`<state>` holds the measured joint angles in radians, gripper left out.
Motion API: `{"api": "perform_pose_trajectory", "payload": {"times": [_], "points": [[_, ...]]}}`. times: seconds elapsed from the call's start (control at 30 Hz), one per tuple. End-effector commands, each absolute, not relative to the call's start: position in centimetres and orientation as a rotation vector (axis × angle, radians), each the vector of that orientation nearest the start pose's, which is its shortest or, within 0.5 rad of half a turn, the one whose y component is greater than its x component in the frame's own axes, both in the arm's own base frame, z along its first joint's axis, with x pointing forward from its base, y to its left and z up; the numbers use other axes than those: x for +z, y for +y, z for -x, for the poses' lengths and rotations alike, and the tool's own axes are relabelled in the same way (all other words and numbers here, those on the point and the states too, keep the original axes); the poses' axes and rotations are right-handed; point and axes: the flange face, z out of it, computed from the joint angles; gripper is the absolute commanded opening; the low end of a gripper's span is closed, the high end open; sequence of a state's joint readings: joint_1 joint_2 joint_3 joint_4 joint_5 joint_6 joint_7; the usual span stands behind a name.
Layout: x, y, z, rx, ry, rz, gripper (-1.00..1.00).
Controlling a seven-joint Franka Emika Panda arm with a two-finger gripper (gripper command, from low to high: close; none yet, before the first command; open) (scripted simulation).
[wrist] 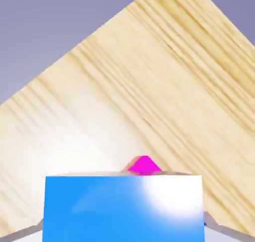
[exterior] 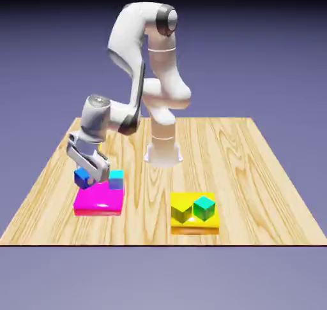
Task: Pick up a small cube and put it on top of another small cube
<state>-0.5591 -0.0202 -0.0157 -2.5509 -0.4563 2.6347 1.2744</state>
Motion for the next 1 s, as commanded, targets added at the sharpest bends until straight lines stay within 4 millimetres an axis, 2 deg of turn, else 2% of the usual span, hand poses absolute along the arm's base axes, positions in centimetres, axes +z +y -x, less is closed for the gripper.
{"api": "perform_pose_trajectory", "payload": {"times": [0.0, 0.33, 0.67, 0.97], "points": [[28.8, -23.9, -38.6, -0.292, 2.174, 2.505, -1.00], [31.3, -22.2, -31.9, -0.255, 1.762, 2.719, -1.00], [30.9, -18.5, -26.4, -0.271, 1.241, 2.803, -1.00], [24.0, -18.5, -27.2, -0.271, 1.226, 2.803, -1.00]]}}
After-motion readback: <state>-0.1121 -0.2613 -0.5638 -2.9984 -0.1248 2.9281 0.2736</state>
